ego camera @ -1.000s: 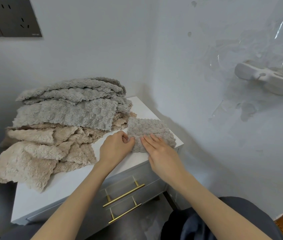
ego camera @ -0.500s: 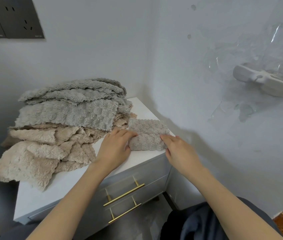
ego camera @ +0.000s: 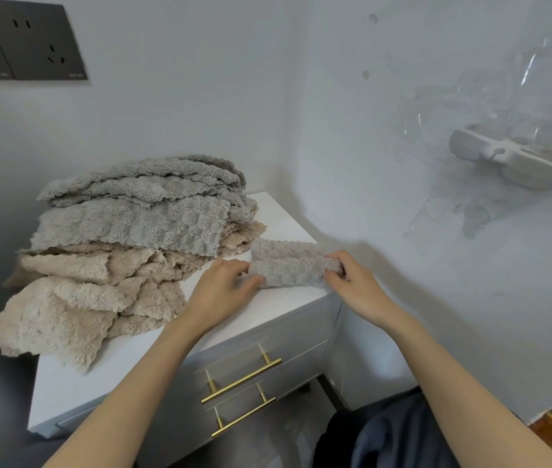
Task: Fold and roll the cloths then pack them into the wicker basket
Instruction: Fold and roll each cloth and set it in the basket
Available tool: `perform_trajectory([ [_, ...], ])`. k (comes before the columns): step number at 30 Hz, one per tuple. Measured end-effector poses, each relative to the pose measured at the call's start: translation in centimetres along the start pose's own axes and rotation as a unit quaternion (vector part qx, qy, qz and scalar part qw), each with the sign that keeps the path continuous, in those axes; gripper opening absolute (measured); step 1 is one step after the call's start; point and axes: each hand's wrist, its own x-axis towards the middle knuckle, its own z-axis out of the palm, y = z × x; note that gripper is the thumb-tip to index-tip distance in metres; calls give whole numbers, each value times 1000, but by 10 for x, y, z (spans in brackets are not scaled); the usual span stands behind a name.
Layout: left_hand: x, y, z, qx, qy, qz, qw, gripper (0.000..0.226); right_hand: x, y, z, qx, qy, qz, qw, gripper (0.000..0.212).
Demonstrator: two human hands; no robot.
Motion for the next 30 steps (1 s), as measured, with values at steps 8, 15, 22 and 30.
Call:
perform_trajectory([
  [8,4,13,-1,-49,-16,-126,991,49,5,-4,0,14,23,69,997,20],
  [15,9,14,5,-38,22,-195,980,50,7,-12,15,-155,128,83,976,24],
  [22,12,20,6,-4,95,-118,988,25,-1,-22,32,-274,91,-228,930,59],
  [30,14,15,11,62,109,-108,986,25,1,-14,47,-372,-2,-208,904,61],
])
